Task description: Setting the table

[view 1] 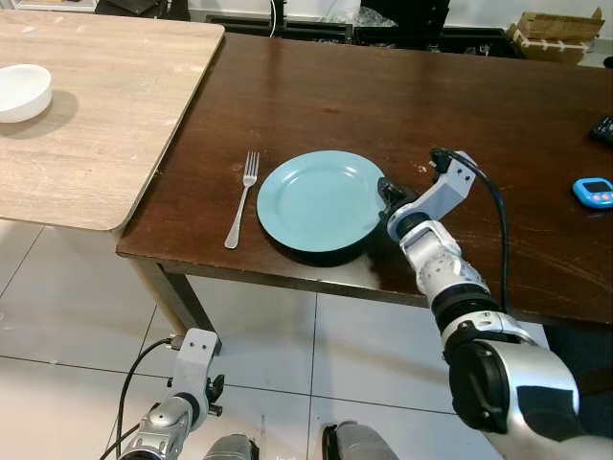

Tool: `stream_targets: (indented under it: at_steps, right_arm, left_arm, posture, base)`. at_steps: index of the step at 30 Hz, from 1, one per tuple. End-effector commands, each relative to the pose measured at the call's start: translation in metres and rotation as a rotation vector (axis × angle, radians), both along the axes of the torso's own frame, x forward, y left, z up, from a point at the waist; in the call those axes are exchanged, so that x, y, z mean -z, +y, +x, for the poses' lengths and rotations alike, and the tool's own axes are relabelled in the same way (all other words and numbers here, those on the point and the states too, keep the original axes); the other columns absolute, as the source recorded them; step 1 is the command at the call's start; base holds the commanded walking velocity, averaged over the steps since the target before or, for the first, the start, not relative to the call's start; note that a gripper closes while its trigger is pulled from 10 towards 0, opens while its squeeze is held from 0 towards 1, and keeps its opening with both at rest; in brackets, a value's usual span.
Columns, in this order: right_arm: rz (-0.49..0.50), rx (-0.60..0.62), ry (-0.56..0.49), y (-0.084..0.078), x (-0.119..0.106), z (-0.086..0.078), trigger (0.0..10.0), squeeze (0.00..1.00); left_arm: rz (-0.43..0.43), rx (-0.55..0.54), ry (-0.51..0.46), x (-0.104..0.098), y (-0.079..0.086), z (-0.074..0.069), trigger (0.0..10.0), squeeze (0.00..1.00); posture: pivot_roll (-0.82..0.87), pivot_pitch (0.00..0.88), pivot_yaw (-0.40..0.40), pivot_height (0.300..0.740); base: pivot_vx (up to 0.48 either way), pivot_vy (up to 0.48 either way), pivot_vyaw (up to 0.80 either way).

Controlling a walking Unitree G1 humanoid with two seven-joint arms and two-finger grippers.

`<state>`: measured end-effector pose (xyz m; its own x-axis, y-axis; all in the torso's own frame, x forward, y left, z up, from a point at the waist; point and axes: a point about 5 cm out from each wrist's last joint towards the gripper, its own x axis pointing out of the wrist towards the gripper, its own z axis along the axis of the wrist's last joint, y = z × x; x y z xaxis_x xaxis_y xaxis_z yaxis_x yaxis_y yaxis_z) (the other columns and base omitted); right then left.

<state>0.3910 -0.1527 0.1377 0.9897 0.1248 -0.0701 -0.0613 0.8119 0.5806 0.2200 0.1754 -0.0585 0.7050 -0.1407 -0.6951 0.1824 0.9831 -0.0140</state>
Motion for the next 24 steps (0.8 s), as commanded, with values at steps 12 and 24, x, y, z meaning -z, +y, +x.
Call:
stream_targets:
  at_steps: [12, 24]
  right_arm:
    - [-0.013, 0.053, 0.042, -0.002, 0.001, 0.002, 10.0, 0.85]
    - [-0.038, 0.257, -0.169, -0.034, -0.036, 0.007, 10.0, 0.0]
  left_arm:
    - [0.003, -0.032, 0.005, -0.001, 0.008, 0.002, 10.0, 0.0]
    - [0.007, -0.027, 0.004, -0.003, 0.01, 0.004, 10.0, 0.0]
  posture:
    - [0.08, 0.067, 0.012, 0.74]
    - [0.07, 0.077, 0.026, 0.74]
  base:
    - [0.0, 0.0, 0.0]
    - [0.0, 0.0, 0.0]
